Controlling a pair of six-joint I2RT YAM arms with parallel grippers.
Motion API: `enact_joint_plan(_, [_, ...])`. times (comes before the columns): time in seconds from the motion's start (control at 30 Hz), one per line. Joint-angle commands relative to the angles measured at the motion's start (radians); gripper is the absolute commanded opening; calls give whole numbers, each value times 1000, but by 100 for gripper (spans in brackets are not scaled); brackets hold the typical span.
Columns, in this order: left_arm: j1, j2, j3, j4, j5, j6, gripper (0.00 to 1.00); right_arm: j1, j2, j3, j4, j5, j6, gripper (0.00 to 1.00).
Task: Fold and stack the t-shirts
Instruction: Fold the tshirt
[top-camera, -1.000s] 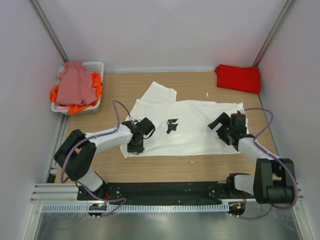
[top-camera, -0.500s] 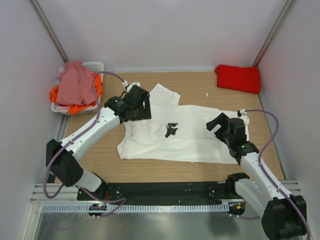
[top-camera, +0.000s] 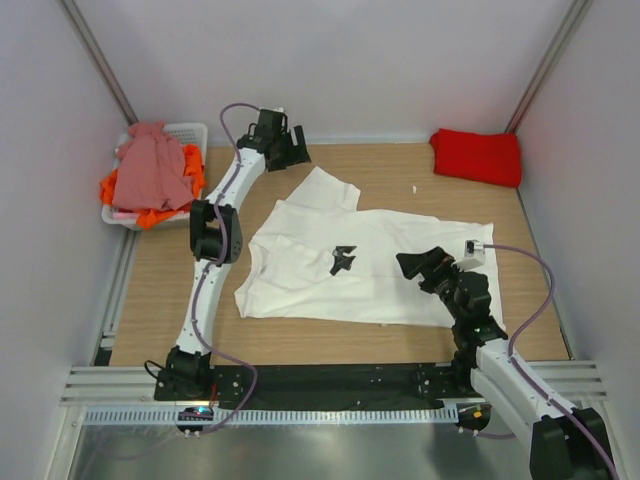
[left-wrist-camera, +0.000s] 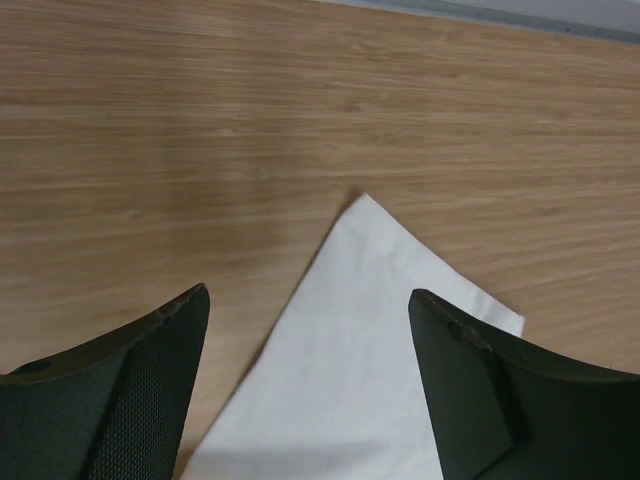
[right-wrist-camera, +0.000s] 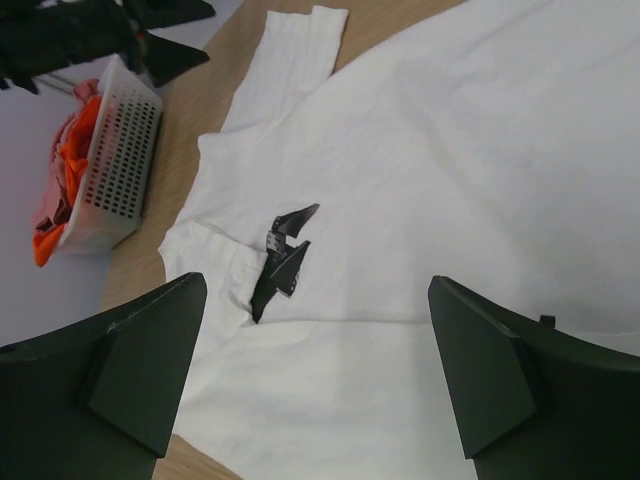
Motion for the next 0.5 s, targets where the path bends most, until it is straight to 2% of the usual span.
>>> enact_joint_plan(0.0, [22, 87, 125, 37, 187, -11, 83, 7, -30, -16, 147, -14, 10, 100])
enact_joint_plan(0.07, [31, 101, 84, 140, 198, -38, 82, 7, -45, -22, 144, -5, 11, 100])
enact_joint_plan(0.13, [30, 138, 96, 170, 214, -54, 83, 7, -42, -23, 147, -5, 14, 100])
enact_joint_plan(0.23, [22, 186, 140, 164, 201, -63, 83, 7, -13, -16, 158, -5, 17, 100])
enact_joint_plan(0.47, [-9, 206, 123, 124, 194, -29, 83, 7, 27, 0, 160, -3, 20, 100])
